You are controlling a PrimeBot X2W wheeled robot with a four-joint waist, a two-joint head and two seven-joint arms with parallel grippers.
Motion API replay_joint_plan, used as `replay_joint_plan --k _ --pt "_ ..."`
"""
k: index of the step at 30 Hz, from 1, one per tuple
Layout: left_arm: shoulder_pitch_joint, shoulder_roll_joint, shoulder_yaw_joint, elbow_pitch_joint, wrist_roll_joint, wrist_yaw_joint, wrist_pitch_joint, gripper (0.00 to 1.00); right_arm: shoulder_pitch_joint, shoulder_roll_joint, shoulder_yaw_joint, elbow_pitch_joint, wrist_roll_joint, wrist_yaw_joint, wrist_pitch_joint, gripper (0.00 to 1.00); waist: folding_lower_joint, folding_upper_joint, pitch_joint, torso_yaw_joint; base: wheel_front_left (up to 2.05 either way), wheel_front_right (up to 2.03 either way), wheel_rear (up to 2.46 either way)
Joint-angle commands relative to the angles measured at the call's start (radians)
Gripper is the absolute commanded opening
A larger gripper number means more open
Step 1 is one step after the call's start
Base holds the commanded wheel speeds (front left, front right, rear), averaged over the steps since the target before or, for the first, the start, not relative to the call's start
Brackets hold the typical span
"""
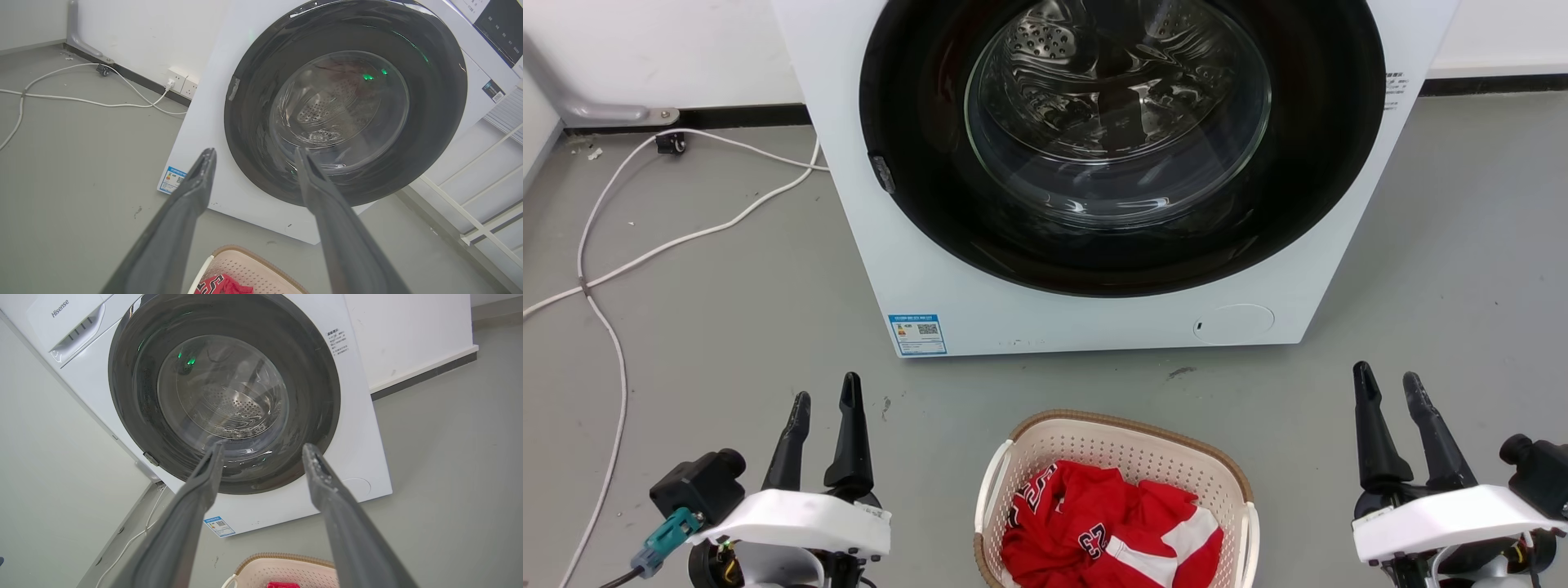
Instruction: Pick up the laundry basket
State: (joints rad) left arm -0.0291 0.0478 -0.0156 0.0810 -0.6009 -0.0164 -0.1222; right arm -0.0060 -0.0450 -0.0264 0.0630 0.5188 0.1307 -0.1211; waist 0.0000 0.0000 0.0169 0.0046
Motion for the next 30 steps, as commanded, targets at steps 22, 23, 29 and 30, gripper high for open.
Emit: replay_joint_plan --k 22,23,29,30 --pt "0.021 0.014 -0.044 -0.024 0.284 0.042 -0.069 1.0 0.029 -0.006 0.017 -0.056 -0.291 0.0 -0.069 1.0 0.0 0.0 0.007 0.002 0.0 0.0 0.0" --pt "0.022 0.014 -0.046 -0.024 0.294 0.043 -0.071 1.0 0.031 -0.006 0.017 -0.056 -0.301 0.0 -0.072 1.0 0.0 0.0 0.007 0.003 0.0 0.0 0.0" --pt "0.028 0.014 -0.053 -0.028 0.338 0.052 -0.082 1.0 0.037 -0.007 0.019 -0.063 -0.346 0.0 -0.083 1.0 0.0 0.0 0.008 0.003 0.0 0.0 0.0" --pt "0.029 0.014 -0.054 -0.028 0.346 0.053 -0.085 1.0 0.038 -0.007 0.019 -0.064 -0.356 0.0 -0.085 1.0 0.0 0.0 0.008 0.003 0.0 0.0 0.0"
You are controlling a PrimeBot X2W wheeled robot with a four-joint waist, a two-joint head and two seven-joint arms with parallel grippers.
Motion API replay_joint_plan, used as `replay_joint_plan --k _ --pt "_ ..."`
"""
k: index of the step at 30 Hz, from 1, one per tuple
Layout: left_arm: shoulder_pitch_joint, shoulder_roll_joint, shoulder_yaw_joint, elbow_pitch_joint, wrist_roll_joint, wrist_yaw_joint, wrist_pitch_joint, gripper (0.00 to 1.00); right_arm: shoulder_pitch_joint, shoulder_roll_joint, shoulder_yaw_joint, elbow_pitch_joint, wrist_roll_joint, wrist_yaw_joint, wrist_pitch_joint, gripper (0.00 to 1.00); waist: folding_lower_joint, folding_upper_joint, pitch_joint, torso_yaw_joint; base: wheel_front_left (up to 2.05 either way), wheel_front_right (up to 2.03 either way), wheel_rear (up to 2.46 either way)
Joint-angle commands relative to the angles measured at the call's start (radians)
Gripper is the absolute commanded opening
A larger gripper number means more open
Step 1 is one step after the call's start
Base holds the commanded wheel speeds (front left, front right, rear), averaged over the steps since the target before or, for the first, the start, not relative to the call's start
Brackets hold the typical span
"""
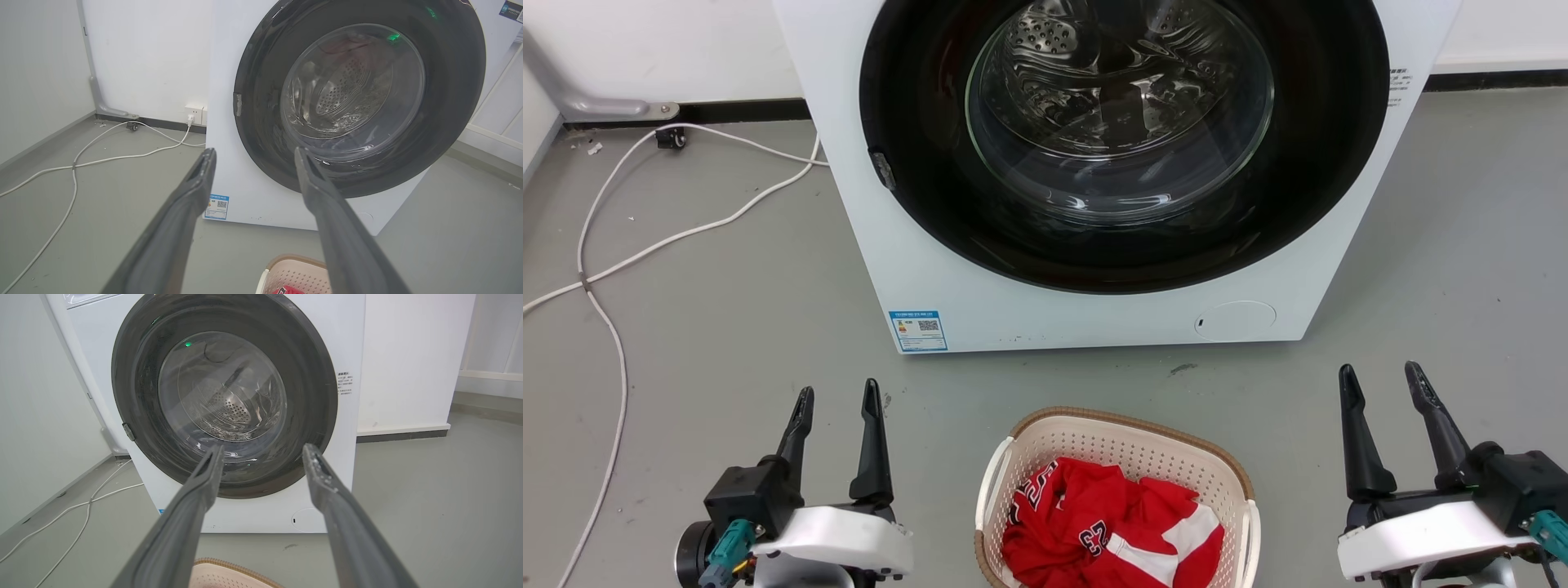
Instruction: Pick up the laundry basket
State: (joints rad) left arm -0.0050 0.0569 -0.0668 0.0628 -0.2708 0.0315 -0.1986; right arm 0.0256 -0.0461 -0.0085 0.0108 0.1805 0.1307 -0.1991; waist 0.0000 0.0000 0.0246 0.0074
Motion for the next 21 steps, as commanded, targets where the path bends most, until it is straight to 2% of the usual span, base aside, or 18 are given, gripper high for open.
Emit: replay_joint_plan --k 1,21 --pt "0.005 0.005 -0.004 -0.01 0.025 0.005 -0.011 1.0 0.008 -0.006 0.001 -0.013 -0.027 0.0 -0.009 1.0 0.0 0.0 0.0 0.0 0.0 0.0 0.0" --pt "0.025 0.006 -0.012 -0.025 0.185 0.021 -0.05 1.0 0.029 -0.006 0.002 -0.029 -0.186 0.0 -0.049 1.0 0.0 0.0 -0.001 0.007 0.0 0.0 0.0"
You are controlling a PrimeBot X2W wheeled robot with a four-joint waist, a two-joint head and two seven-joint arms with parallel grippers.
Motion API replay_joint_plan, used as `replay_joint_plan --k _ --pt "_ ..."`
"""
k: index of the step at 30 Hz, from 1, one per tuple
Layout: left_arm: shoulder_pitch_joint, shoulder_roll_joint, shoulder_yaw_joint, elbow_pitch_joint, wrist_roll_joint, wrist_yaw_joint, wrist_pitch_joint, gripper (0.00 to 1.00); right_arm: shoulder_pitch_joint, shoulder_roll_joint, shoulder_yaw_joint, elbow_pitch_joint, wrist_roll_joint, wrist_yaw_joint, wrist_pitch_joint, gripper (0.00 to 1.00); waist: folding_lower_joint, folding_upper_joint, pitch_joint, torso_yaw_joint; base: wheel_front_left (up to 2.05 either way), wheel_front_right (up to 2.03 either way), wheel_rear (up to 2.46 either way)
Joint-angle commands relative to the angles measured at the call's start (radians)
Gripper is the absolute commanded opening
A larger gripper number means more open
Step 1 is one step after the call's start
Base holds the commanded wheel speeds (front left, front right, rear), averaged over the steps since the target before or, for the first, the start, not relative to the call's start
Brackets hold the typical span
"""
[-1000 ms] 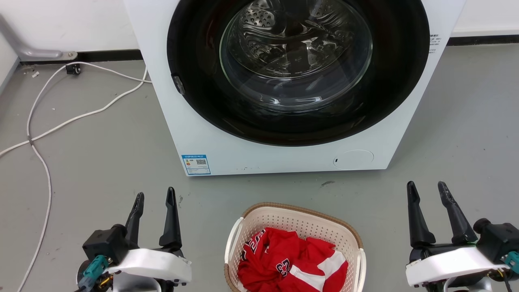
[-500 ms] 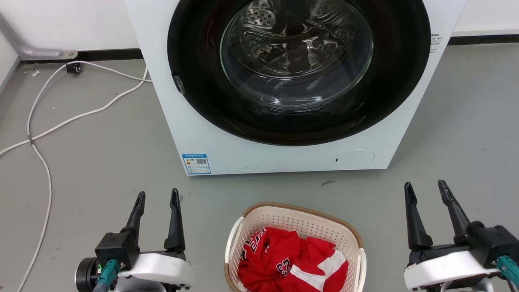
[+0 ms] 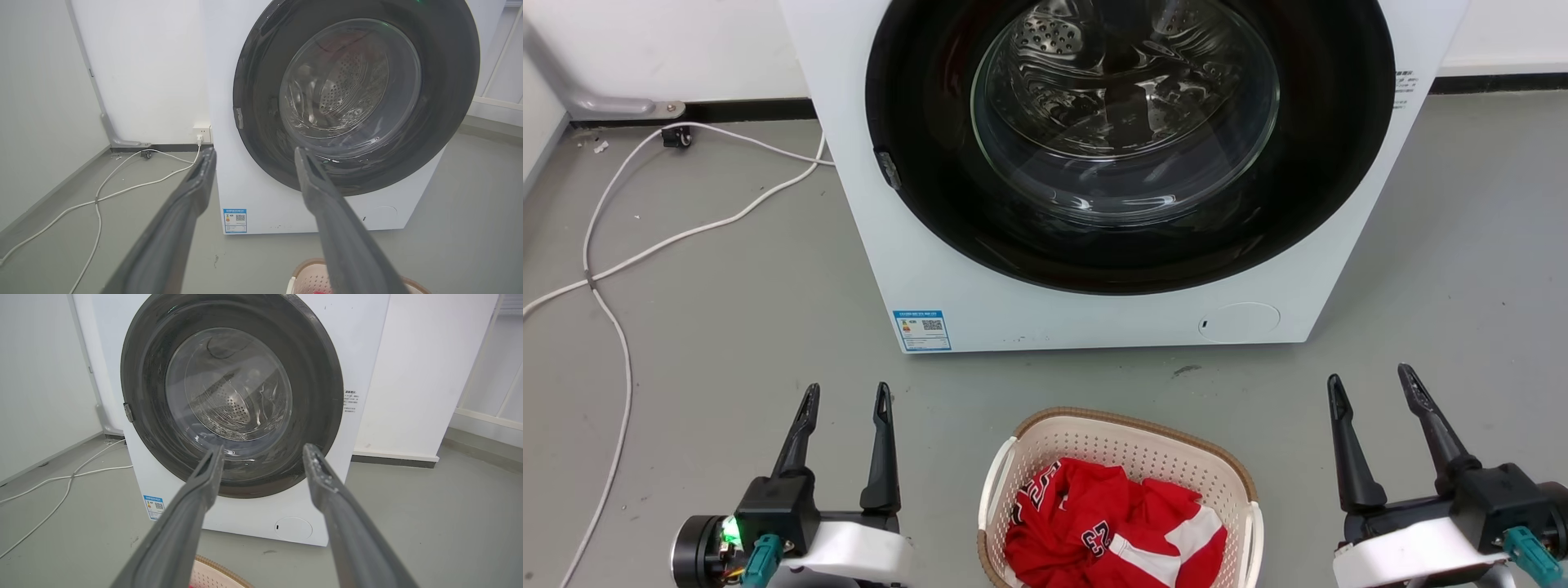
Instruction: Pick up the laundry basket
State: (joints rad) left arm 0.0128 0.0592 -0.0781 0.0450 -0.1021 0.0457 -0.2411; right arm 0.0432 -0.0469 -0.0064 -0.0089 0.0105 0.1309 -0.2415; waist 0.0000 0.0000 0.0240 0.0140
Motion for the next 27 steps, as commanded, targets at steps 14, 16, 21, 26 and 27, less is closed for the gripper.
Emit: replay_joint_plan --k 14,16,21,26,27 --pt "0.021 0.0 0.004 -0.011 0.094 0.018 -0.025 1.0 0.021 -0.006 0.003 -0.014 -0.088 0.0 -0.024 1.0 0.0 0.0 0.003 0.002 0.0 0.0 0.0" --pt "0.021 -0.001 0.004 -0.009 0.094 0.019 -0.025 1.0 0.021 -0.006 0.002 -0.013 -0.087 0.0 -0.024 1.0 0.0 0.0 0.003 0.002 0.0 0.0 0.0" --pt "0.02 -0.002 0.005 -0.007 0.095 0.018 -0.025 1.0 0.022 -0.006 0.002 -0.012 -0.084 0.0 -0.024 1.0 0.0 0.0 0.003 0.003 0.0 0.0 0.0" --pt "0.022 -0.003 0.006 -0.006 0.095 0.018 -0.025 1.0 0.022 -0.006 0.002 -0.013 -0.083 0.0 -0.024 1.0 0.0 0.0 0.003 0.003 0.0 0.0 0.0" --pt "0.022 -0.003 0.006 -0.005 0.095 0.018 -0.025 1.0 0.022 -0.006 0.002 -0.013 -0.083 0.0 -0.024 1.0 0.0 0.0 0.003 0.003 0.0 0.0 0.0"
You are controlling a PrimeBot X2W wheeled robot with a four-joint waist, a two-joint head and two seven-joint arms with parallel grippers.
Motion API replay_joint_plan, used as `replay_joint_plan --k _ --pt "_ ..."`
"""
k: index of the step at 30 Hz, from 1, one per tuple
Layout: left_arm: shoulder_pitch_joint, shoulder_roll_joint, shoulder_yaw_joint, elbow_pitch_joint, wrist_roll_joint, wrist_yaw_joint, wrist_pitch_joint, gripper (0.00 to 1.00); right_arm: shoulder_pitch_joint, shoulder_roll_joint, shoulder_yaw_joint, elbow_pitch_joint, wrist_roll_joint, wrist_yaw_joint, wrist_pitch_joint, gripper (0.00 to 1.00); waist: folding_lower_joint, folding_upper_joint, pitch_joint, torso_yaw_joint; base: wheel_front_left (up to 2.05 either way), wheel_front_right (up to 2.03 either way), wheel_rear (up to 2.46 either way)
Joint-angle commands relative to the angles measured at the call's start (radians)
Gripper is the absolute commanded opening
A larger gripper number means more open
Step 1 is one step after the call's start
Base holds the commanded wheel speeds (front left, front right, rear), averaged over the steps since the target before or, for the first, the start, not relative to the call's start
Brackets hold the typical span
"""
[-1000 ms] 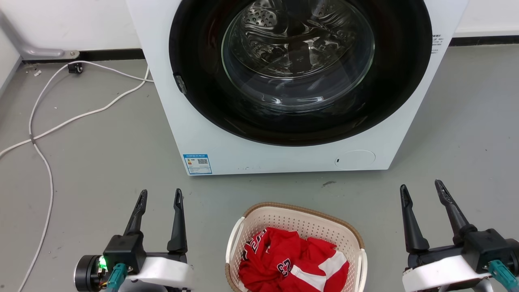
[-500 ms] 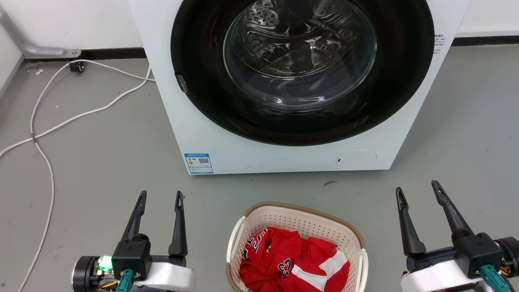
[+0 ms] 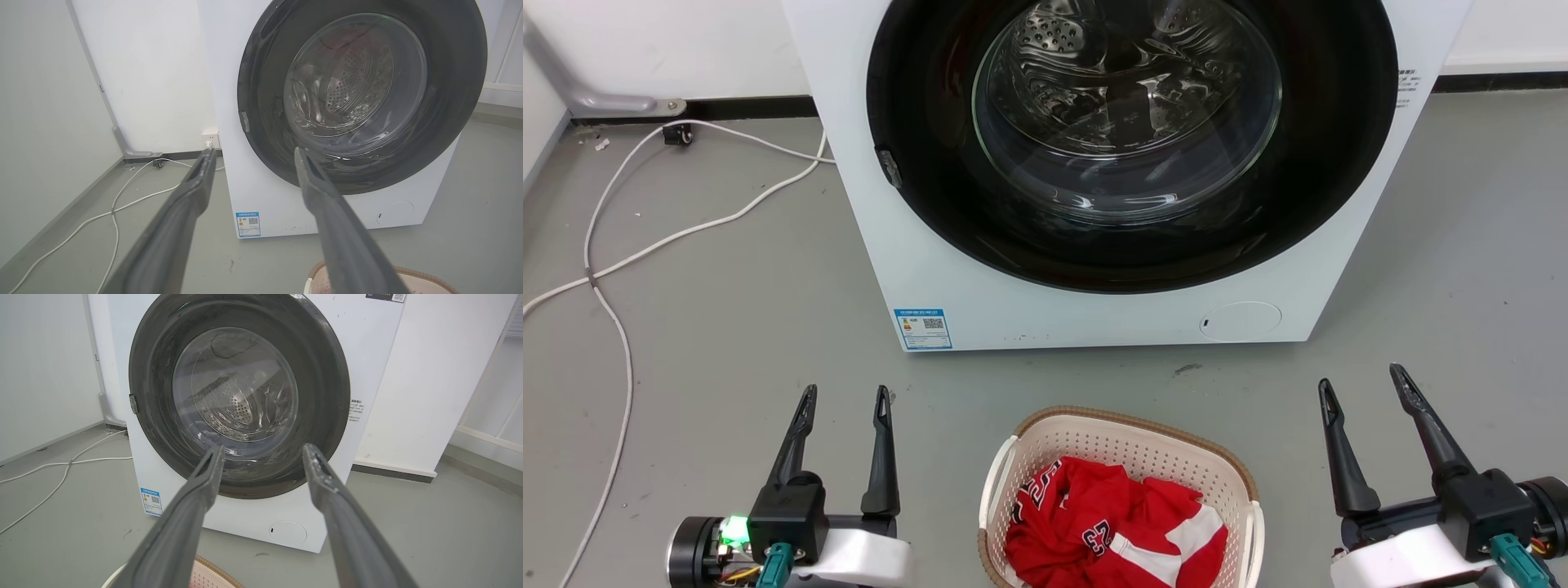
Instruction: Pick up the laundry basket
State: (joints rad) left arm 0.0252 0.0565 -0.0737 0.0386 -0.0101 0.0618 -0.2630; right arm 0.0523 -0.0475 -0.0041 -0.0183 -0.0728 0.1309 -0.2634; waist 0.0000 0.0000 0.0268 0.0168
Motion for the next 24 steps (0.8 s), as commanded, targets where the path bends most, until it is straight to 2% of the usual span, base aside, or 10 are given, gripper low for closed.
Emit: replay_joint_plan --k 1,12,18,24 --pt "0.01 0.0 0.002 0.001 0.003 0.002 -0.003 1.0 0.013 -0.005 0.0 -0.004 0.001 0.0 -0.002 1.0 0.0 0.0 0.0 0.0 0.0 0.0 0.0" --pt "-0.014 0.0 0.018 0.022 -0.008 -0.008 -0.003 1.0 -0.009 -0.005 0.0 -0.008 -0.008 0.0 -0.002 1.0 0.0 0.0 0.012 -0.006 0.0 0.0 0.0" --pt "-0.081 0.021 0.031 0.091 -0.012 -0.047 -0.003 1.0 -0.058 -0.005 -0.012 0.004 -0.022 0.0 -0.002 1.0 0.0 0.0 0.057 -0.022 0.0 0.0 0.0" --pt "-0.173 0.039 0.043 0.257 -0.037 -0.11 -0.002 1.0 -0.131 -0.004 0.011 0.138 -0.065 0.0 -0.002 1.0 0.0 0.0 0.119 -0.046 0.0 0.0 0.0"
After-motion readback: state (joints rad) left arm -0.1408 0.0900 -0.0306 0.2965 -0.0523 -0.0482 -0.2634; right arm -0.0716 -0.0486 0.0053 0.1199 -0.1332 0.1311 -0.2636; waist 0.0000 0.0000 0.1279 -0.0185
